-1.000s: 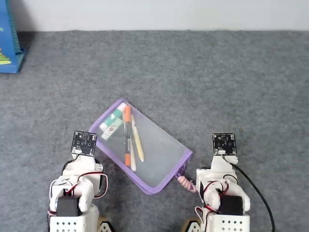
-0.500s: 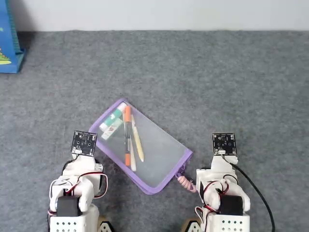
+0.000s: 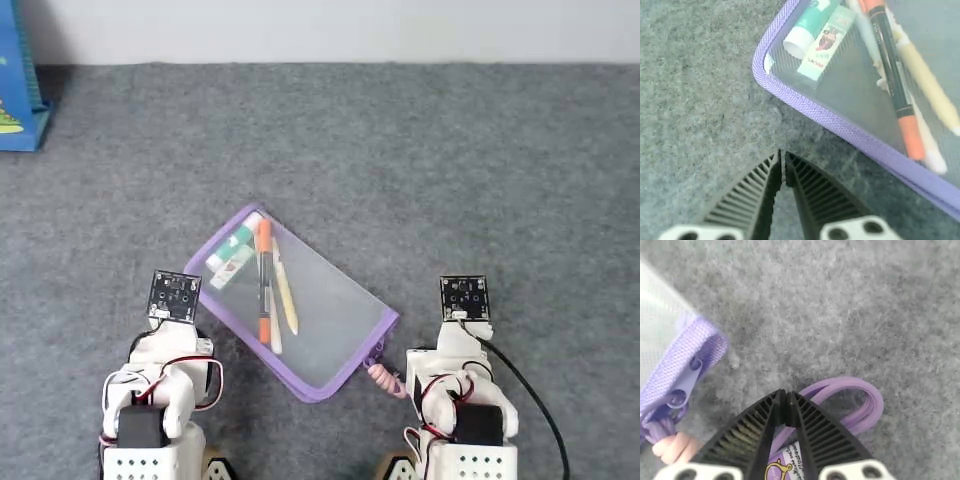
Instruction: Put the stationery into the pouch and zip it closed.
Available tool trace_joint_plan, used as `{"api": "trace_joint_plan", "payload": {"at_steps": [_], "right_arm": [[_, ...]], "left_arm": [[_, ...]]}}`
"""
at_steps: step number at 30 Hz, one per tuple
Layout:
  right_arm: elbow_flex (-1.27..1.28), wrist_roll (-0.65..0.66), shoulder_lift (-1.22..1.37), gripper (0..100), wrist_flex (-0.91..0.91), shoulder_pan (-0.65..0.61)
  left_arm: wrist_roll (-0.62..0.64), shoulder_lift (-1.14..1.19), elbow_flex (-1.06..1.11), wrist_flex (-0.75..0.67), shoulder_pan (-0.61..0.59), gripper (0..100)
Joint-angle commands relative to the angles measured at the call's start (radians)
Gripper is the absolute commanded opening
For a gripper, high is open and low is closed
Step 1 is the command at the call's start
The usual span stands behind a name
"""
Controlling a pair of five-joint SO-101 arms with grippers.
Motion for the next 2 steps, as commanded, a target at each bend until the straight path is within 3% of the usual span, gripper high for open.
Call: {"api": "trace_joint_plan", "payload": {"at_steps": [1,2], "right_arm": [[0.012,-0.003,-0.018,0.9,0.004,0.005],[0.012,-0.003,-0.018,0.9,0.004,0.005]], "left_arm": [[0.008,-0.015,-0.018,0.006,0.003,1],[0.008,-0.015,-0.018,0.006,0.003,1]]}}
